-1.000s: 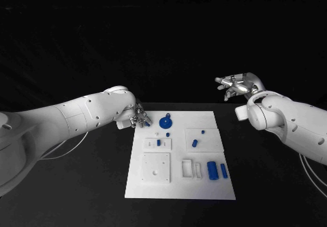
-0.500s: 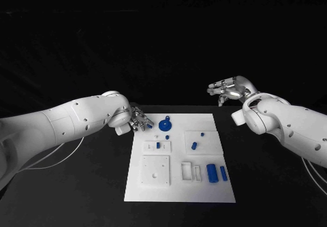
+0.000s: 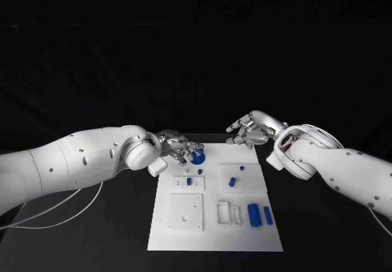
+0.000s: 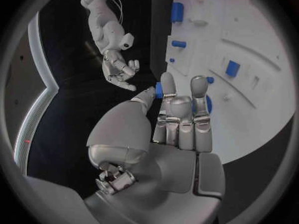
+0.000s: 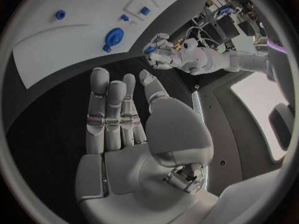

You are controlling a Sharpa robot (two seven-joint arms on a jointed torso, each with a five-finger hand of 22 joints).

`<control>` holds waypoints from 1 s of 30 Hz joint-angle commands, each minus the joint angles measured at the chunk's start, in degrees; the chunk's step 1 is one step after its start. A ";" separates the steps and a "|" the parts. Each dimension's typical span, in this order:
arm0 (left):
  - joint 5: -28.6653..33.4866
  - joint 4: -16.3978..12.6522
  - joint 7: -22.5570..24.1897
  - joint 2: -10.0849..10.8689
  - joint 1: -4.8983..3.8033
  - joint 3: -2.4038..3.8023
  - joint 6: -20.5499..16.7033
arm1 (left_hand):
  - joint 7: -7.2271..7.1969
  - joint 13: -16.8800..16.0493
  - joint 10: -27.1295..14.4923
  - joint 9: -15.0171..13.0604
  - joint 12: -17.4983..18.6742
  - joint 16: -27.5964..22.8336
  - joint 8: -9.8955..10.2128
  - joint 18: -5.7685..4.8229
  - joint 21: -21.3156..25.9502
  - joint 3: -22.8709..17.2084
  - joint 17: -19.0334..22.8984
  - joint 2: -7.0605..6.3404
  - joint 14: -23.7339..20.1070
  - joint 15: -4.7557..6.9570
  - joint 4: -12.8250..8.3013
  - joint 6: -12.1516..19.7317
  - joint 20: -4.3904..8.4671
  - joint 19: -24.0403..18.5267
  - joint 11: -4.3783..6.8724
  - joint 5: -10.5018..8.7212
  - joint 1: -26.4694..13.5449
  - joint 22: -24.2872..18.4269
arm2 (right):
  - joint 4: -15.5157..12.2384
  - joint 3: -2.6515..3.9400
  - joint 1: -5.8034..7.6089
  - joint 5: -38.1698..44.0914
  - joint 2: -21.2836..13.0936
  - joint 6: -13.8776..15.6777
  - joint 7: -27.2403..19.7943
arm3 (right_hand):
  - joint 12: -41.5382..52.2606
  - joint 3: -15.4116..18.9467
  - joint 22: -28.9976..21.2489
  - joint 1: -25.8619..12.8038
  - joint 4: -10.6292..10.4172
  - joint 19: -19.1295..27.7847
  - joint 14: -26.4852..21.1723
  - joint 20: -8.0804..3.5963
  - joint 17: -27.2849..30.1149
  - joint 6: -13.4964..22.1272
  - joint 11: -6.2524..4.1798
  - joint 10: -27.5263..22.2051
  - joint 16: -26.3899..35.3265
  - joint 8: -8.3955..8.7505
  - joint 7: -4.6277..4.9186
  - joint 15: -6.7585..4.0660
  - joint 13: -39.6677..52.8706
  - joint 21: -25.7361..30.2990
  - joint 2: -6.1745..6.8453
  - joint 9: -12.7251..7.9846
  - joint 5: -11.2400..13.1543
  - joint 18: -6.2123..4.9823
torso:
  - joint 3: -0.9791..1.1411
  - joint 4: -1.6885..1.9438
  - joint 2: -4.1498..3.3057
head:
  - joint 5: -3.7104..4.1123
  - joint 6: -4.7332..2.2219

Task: Assemble the parts on the task board

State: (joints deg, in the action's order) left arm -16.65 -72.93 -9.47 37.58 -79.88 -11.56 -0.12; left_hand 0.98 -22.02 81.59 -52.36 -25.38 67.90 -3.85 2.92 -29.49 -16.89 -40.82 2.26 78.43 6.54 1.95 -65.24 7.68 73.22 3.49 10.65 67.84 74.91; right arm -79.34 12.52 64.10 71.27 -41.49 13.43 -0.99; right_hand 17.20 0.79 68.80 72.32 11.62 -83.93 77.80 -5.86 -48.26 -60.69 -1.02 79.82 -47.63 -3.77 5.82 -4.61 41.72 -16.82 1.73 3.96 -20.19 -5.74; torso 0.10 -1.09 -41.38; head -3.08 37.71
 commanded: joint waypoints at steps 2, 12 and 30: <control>5.84 -1.49 6.79 0.52 0.09 0.04 -3.00 | -0.46 0.05 0.23 -2.89 0.12 -0.22 -0.14 -0.27 0.23 -5.18 -0.08 0.35 0.15 -0.03 -5.16 -0.88 -0.15 0.19 -0.07 -0.48 0.68 1.06 | -1.46 -0.37 -0.20 8.26 -0.02 -0.82 1.59 | 0.93 0.32 1.46 0.63 0.07 -1.47 -0.09 0.32 -1.08 0.40 -0.04 -0.63 -0.31 0.23 -0.06 0.24 2.45 -1.50 -0.12 0.04 0.29 -0.01 | 0.02 0.01 -0.11 | 0.03 -0.44; 6.55 -3.34 9.90 1.20 0.40 0.02 -3.46 | -0.44 -0.02 0.26 -2.29 0.13 -0.30 -0.08 -0.31 0.43 -4.55 -0.33 0.74 0.13 -0.06 -4.74 -0.79 -0.19 0.15 -0.10 -2.62 1.16 1.06 | -4.29 -1.45 -0.72 11.38 0.58 0.78 2.30 | 4.39 0.49 5.76 0.76 -0.51 -1.63 -0.15 0.45 -4.60 0.71 0.02 -1.43 -1.46 0.16 -0.03 0.32 6.13 -6.24 0.25 0.07 1.24 0.01 | 0.08 -0.05 -0.13 | 0.12 -1.01; 4.35 -4.37 12.08 1.13 0.71 -0.06 -3.69 | -0.38 -0.10 0.11 -0.99 0.18 -0.60 -0.06 -0.36 0.76 -3.21 -0.29 1.48 -0.07 -0.12 -4.13 -0.63 -0.26 0.06 -0.18 -6.00 2.51 1.09 | -5.58 -1.91 -0.91 10.93 1.86 4.06 1.86 | 5.73 0.54 7.40 0.83 -1.98 -2.11 0.38 0.44 -5.75 0.49 0.00 -1.54 -1.32 0.12 -0.11 0.28 6.95 -7.62 0.37 0.13 3.04 0.03 | 0.00 -0.04 -0.11 | 0.33 -1.06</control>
State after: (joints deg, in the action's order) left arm -11.53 -77.07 0.58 38.85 -79.19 -11.66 -3.39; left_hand 0.97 -22.08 81.57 -53.17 -25.38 67.63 -3.59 2.93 -29.02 -16.65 -41.15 2.81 78.43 6.51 1.69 -65.24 7.67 73.21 3.46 4.83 68.84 74.94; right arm -84.72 10.63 63.23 81.96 -39.72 17.03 1.17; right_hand 22.75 1.36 74.95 72.78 9.99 -83.93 78.01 -5.83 -53.95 -60.15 -0.93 78.71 -49.03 -3.77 5.74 -4.40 48.65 -24.16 2.19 4.02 -17.50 -5.72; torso 0.13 -1.16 -41.50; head -2.77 36.56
